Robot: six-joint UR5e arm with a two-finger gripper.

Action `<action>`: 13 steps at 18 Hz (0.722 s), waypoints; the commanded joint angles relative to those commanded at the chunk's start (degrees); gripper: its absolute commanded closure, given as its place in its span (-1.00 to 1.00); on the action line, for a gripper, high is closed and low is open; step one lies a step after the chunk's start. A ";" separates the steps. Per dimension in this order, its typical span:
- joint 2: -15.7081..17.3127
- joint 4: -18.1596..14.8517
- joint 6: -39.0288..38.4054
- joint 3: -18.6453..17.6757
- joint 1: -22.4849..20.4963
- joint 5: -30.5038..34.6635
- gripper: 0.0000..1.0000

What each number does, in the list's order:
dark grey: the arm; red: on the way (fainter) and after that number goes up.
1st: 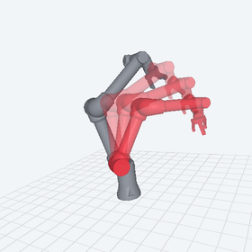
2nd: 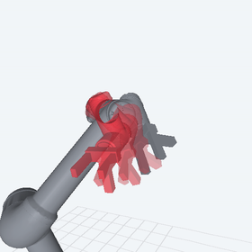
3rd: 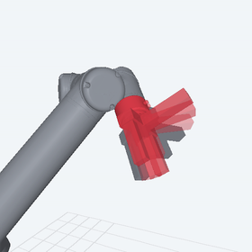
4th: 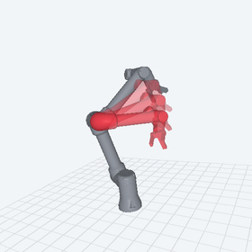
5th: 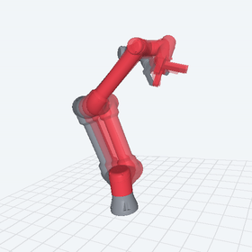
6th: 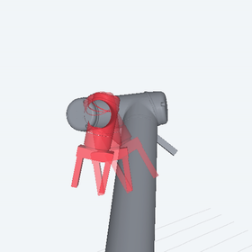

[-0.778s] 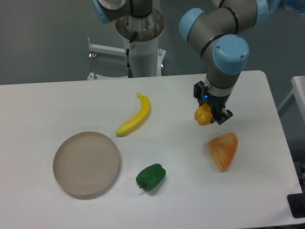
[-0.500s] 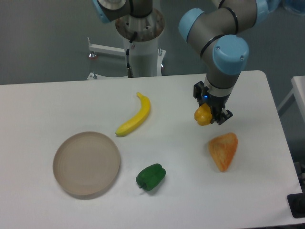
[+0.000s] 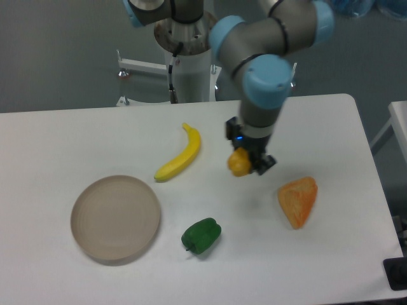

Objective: Place the yellow pepper on the plate
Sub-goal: 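Carry the held yellow pepper over the banana toward the beige plate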

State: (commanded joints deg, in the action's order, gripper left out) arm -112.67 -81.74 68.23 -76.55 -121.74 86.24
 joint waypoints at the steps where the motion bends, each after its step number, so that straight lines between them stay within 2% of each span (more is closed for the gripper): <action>1: 0.00 0.00 -1.50 -0.17 0.71 -1.85 0.94; 5: -1.14 0.52 -7.57 0.00 4.84 -3.98 0.94; 8: -3.16 5.26 -13.19 0.35 8.87 -4.06 0.94; 13: -8.60 13.34 -18.91 1.05 13.89 -3.98 0.92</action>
State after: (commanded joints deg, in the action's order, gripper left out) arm -121.28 -68.40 49.32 -75.50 -107.85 82.27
